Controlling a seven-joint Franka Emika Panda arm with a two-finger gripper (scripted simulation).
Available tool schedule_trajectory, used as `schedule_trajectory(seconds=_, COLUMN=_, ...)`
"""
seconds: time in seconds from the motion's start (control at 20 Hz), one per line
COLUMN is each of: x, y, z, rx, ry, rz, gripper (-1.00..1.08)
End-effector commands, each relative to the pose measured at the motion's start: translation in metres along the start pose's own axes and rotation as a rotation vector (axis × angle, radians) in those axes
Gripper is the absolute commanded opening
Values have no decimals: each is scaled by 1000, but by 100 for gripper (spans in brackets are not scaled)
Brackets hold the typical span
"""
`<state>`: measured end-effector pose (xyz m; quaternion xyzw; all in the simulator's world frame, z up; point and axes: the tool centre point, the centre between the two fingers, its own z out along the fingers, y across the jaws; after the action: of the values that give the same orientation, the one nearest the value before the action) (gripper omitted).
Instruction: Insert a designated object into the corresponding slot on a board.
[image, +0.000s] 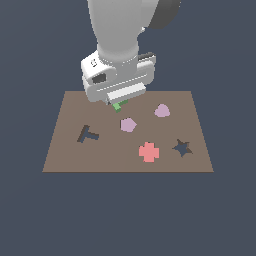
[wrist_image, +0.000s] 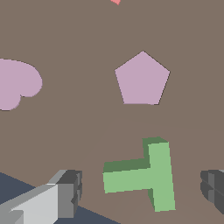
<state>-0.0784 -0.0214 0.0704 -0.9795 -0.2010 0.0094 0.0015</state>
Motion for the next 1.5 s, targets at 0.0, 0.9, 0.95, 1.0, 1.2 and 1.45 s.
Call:
schedule_trajectory(seconds=0.0, x=-5, y=0, z=8, rx=-3, ry=7, rz=-42, gripper=100)
schedule_trajectory(seconds=0.9, x=-13, y=2, z=29, rx=-7, ry=17, rz=-107, gripper=100)
schedule_trajectory(seconds=0.95, x=-13, y=3, z=32, rx=-7, ry=17, rz=-107, gripper=100)
schedule_trajectory(seconds=1.0, x=-13, y=3, z=35, rx=-7, ry=17, rz=-107, gripper=100)
schedule_trajectory(seconds=1.2, x=-13, y=3, z=41, rx=-8, ry=17, rz=-107, gripper=100)
schedule_trajectory(seconds=1.45, x=-13, y=3, z=41, rx=-8, ry=17, rz=-107, gripper=-100)
